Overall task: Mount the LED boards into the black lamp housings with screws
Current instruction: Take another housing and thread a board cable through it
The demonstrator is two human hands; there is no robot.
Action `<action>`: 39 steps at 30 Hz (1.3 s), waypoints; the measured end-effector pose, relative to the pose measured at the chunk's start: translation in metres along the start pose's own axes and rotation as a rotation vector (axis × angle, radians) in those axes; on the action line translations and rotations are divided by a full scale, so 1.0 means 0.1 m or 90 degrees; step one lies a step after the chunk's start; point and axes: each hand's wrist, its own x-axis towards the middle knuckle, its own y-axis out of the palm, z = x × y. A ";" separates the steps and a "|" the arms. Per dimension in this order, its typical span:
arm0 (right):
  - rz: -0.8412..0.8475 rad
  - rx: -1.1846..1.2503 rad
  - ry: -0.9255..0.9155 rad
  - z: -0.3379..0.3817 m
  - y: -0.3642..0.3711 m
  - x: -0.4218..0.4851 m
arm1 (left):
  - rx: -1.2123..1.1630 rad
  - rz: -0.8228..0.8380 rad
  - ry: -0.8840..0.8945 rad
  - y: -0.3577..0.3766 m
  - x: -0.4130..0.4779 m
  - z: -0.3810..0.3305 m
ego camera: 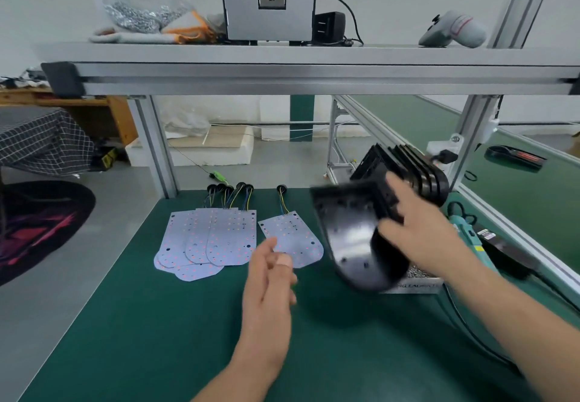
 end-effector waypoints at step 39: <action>0.070 0.198 0.049 0.47 1.11 1.27 | 0.099 0.105 0.057 -0.08 0.15 0.05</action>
